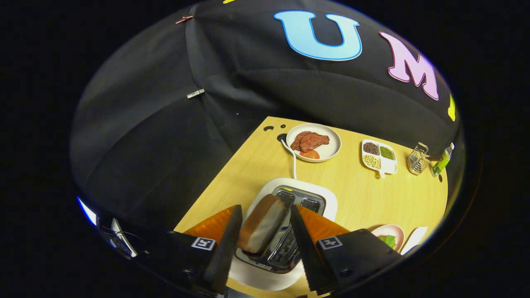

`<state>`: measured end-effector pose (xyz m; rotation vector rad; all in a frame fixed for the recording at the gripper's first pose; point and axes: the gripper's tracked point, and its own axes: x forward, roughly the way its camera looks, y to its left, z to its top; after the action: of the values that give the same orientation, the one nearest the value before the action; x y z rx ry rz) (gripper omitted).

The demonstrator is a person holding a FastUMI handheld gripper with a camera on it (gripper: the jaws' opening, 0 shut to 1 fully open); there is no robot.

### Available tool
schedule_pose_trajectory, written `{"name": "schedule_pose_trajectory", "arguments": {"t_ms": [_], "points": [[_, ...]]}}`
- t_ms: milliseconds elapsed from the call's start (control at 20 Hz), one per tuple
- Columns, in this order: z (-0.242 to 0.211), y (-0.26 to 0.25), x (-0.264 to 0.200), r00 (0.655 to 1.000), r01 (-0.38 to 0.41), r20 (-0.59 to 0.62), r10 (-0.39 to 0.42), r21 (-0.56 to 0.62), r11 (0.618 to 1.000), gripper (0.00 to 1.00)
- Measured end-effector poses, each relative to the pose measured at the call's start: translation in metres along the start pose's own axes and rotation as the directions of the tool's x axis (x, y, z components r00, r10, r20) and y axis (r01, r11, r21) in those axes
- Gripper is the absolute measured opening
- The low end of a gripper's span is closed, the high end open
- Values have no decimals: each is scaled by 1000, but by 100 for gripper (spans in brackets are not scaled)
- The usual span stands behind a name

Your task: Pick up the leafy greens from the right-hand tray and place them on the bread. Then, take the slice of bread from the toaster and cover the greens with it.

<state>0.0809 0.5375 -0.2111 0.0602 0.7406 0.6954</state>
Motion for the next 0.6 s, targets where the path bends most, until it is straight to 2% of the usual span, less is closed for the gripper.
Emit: {"name": "schedule_pose_trajectory", "arguments": {"t_ms": [150, 200, 300, 600], "points": [[-12, 2, 0, 999, -5, -33, 6, 31, 999, 38], [-11, -2, 1, 1000, 24, -22, -23, 46, 999, 34], [-12, -6, 0, 999, 35, -16, -34, 95, 995, 15], [3, -7, -25, 1000, 0, 29, -3, 126, 992, 13]]}}
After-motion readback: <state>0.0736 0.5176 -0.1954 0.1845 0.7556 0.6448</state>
